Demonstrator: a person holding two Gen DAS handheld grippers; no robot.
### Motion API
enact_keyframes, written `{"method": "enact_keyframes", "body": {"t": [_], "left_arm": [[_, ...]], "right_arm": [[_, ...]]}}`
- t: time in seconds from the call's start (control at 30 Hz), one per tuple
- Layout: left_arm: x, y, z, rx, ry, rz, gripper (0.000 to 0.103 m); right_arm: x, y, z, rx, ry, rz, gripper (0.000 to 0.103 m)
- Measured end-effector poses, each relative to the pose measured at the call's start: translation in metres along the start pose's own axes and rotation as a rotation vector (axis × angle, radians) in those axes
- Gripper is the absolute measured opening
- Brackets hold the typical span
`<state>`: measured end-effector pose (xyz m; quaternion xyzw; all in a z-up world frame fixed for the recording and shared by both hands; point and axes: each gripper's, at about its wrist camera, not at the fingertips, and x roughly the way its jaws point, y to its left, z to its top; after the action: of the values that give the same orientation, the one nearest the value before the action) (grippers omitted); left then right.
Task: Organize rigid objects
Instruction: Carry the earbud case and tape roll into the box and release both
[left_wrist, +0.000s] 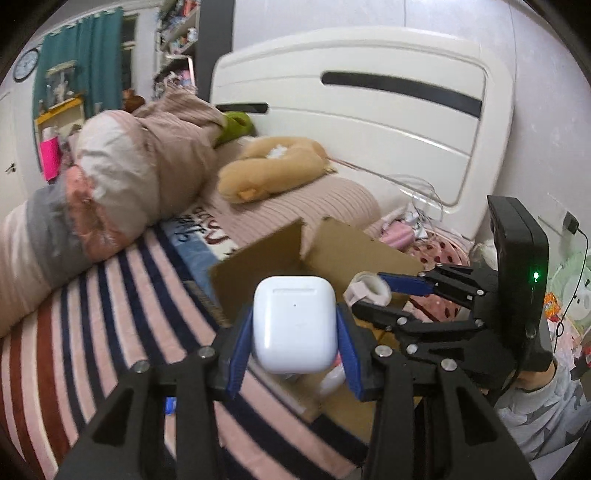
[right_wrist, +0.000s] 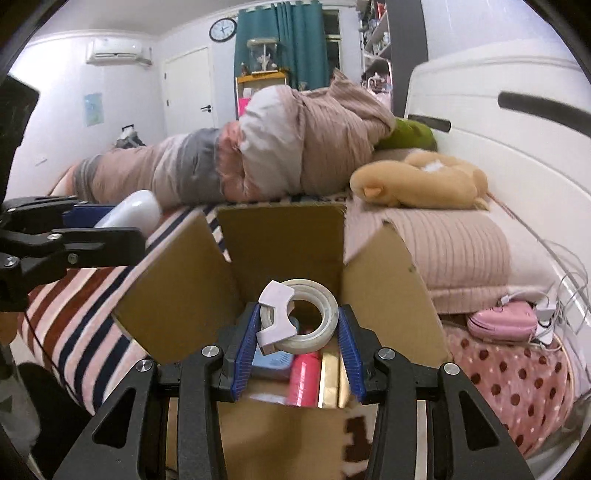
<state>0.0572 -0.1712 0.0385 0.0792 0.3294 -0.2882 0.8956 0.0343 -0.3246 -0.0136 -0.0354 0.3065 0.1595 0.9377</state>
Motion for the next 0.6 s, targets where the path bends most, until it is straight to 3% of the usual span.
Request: {"method": "enact_keyframes", "body": {"t": [0.1, 0.23, 0.6], "left_arm": [[0.021, -0.009, 0.002, 0.009, 0.039, -0.005, 0.04], [0.039, -0.015, 0.003, 0.009, 0.077, -0.012, 0.04], [0.045, -0.017, -0.005, 0.03, 0.115, 0.001, 0.04]], "right_arm": [[0.003, -0.008, -0.003, -0.001, 0.014, 0.015, 0.038], [0.006, -0.014, -0.01, -0.007, 0.016, 0.032, 0.047], [0.012, -0.021, -0.012, -0.008, 0.005, 0.06, 0.047]]}}
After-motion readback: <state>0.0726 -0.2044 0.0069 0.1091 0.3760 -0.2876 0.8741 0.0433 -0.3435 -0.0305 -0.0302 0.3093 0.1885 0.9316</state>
